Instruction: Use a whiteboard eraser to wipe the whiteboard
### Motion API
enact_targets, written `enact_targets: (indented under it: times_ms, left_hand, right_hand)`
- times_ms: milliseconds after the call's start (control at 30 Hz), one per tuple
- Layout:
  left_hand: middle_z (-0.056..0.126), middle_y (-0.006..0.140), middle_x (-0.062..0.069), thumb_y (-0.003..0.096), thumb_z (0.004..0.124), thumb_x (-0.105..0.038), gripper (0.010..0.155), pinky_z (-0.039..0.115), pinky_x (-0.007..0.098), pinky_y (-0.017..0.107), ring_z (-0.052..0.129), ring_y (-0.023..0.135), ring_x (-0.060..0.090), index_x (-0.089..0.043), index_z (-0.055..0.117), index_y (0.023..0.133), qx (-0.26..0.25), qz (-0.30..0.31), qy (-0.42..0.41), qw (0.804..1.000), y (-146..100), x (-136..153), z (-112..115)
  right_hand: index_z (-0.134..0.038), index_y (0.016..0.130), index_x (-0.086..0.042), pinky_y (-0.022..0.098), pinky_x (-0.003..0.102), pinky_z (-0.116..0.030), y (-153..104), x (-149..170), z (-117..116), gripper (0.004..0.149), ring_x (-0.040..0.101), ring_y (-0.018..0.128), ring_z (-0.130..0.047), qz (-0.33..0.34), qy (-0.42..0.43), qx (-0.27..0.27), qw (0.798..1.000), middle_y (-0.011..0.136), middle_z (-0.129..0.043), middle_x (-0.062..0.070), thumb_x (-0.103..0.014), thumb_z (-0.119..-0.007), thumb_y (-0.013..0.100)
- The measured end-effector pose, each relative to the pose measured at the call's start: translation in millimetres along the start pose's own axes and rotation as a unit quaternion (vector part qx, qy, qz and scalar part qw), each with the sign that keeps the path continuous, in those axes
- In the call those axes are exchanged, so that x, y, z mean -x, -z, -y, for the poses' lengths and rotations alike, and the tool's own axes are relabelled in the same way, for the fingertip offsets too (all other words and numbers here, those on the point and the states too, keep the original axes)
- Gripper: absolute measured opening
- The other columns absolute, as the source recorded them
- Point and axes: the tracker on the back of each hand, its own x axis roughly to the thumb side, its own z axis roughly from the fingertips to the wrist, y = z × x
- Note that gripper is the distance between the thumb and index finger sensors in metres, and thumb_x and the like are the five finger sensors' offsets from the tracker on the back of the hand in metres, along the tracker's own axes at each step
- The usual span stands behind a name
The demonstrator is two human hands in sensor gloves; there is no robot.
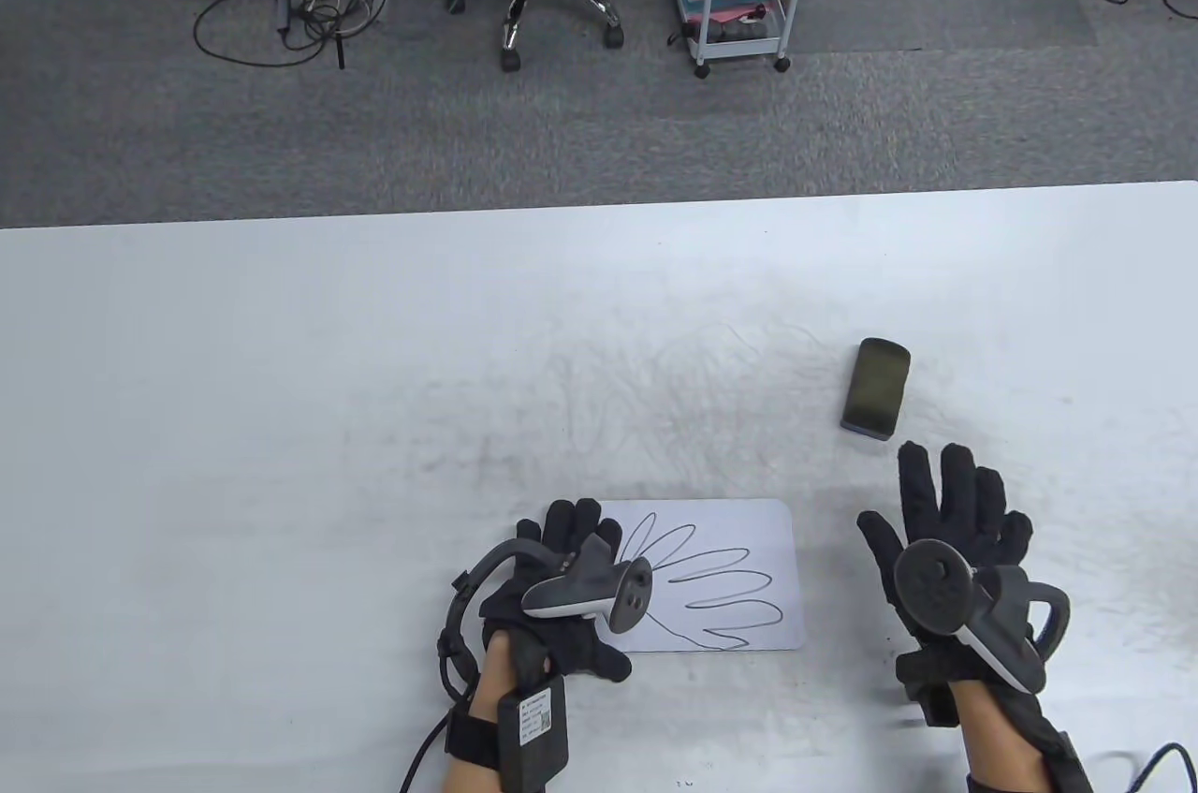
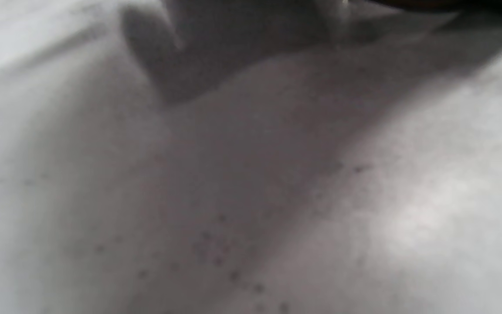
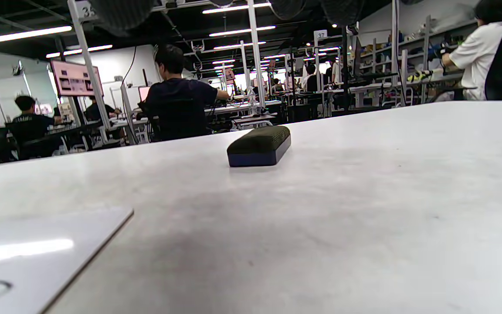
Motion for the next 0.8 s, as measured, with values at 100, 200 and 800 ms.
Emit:
enact_targets:
  times_ms: [100, 200, 800]
  left_hand:
    - [-0.003, 0.115, 0.026, 0.0245, 0.063, -0.079, 0.128, 0.029, 0.067, 0.077, 0.009, 0.107, 0.053, -0.007, 0.0, 0.11, -0.004, -0.007, -0.004, 1.0, 3, 5, -1]
    - [-0.005, 0.114, 0.025, 0.0249, 0.062, -0.079, 0.127, 0.028, 0.067, 0.077, 0.01, 0.107, 0.052, -0.008, -0.001, 0.109, 0.002, -0.009, -0.028, 1.0, 6, 15, 0]
    - [-0.005, 0.114, 0.026, 0.0301, 0.059, -0.076, 0.12, 0.028, 0.067, 0.077, 0.008, 0.106, 0.054, -0.009, -0.001, 0.11, -0.008, 0.003, -0.03, 1.0, 6, 17, 0]
  right_hand:
    - [-0.021, 0.122, -0.018, 0.071, 0.081, -0.04, 6, 5, 0, 0.071, 0.061, 0.112, -0.036, -0.013, 0.007, -0.011, 1.0, 0.128, -0.023, 0.03, -0.056, -0.045, 0.068]
    - [-0.021, 0.122, -0.018, 0.071, 0.081, -0.04, 11, 9, -3, 0.071, 0.061, 0.112, -0.036, -0.02, -0.007, -0.021, 1.0, 0.128, -0.023, 0.03, -0.057, -0.045, 0.068]
    - [-0.02, 0.121, -0.022, 0.068, 0.069, -0.069, 159, -32, -47, 0.072, 0.048, 0.089, -0.084, -0.186, -0.145, -0.142, 0.961, 0.11, -0.065, 0.037, -0.062, -0.047, 0.066]
